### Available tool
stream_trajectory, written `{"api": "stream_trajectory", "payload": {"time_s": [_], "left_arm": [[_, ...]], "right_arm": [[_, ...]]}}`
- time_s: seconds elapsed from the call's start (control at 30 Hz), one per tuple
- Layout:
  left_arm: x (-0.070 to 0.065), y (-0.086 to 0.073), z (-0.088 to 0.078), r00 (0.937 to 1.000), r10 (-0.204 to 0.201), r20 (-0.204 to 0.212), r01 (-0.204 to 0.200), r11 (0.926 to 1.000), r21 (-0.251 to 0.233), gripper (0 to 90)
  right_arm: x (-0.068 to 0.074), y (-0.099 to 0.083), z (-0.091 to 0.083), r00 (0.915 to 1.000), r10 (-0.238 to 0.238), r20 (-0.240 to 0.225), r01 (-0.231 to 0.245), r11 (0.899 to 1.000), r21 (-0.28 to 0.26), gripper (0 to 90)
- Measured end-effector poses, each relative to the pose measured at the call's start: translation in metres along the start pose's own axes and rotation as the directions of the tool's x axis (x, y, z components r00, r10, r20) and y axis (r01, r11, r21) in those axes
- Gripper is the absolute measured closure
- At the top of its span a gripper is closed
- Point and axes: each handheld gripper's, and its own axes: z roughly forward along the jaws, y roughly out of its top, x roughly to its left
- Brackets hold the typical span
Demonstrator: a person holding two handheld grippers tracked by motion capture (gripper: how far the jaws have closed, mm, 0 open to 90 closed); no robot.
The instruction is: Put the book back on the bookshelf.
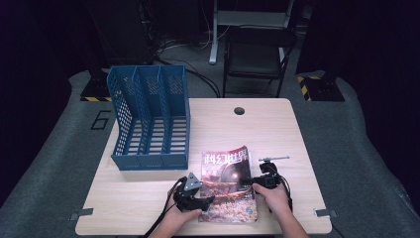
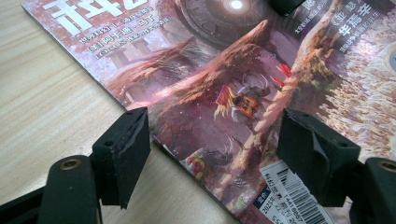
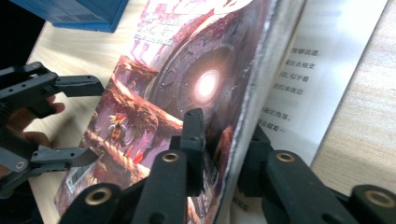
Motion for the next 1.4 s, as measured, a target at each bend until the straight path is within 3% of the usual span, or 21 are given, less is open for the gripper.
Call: {"api": "stream_trajectory", "payload": {"time_s": [0.2, 0.4, 0.47, 0.63, 0.8, 0.87, 1.07, 1.2, 1.3, 1.4], "left_arm": [[0.001, 0.000, 0.000, 0.9999, 0.013, -0.004, -0.013, 0.9999, 0.000, 25.6], [0.002, 0.000, 0.000, 0.9999, 0.011, 0.003, -0.011, 0.9999, -0.002, 25.7], [0.003, 0.000, 0.000, 0.9998, 0.012, 0.015, -0.012, 0.9999, 0.002, 25.8], [0.009, 0.004, -0.002, 0.9998, -0.004, 0.022, 0.003, 0.9994, 0.033, 26.2], [0.014, 0.007, -0.004, 0.9985, -0.044, 0.032, 0.043, 0.9981, 0.046, 25.7], [0.017, 0.008, -0.003, 0.9972, -0.054, 0.052, 0.051, 0.9972, 0.055, 24.2], [0.024, 0.013, 0.002, 0.9920, -0.109, 0.063, 0.107, 0.9934, 0.043, 19.3], [0.029, 0.017, 0.006, 0.9916, -0.107, 0.073, 0.103, 0.9934, 0.050, 17.1], [0.033, 0.021, 0.009, 0.9820, -0.148, 0.118, 0.143, 0.9886, 0.049, 16.4], [0.034, 0.024, 0.013, 0.9779, -0.150, 0.145, 0.144, 0.9881, 0.055, 16.4]], "right_arm": [[0.004, -0.003, -0.001, 0.9990, -0.042, 0.018, 0.042, 0.999, -0.034, 83.0], [0.008, -0.009, -0.003, 0.9990, -0.041, 0.016, 0.042, 0.997, -0.070, 86.0], [0.010, -0.010, -0.003, 0.9970, -0.074, 0.025, 0.076, 0.993, -0.091, 86.2], [0.015, -0.013, -0.006, 0.9932, -0.109, 0.042, 0.114, 0.985, -0.129, 86.5], [0.021, -0.016, -0.009, 0.9901, -0.132, 0.047, 0.138, 0.977, -0.164, 86.5], [0.021, -0.017, -0.011, 0.9902, -0.136, 0.033, 0.139, 0.975, -0.176, 86.6], [0.023, -0.018, -0.016, 0.9905, -0.137, 0.004, 0.135, 0.969, -0.209, 86.6], [0.027, -0.020, -0.021, 0.9899, -0.142, -0.008, 0.136, 0.965, -0.226, 86.6], [0.030, -0.021, -0.026, 0.9881, -0.153, -0.018, 0.144, 0.959, -0.245, 86.6], [0.033, -0.022, -0.029, 0.9830, -0.182, -0.021, 0.171, 0.952, -0.256, 86.5]]}}
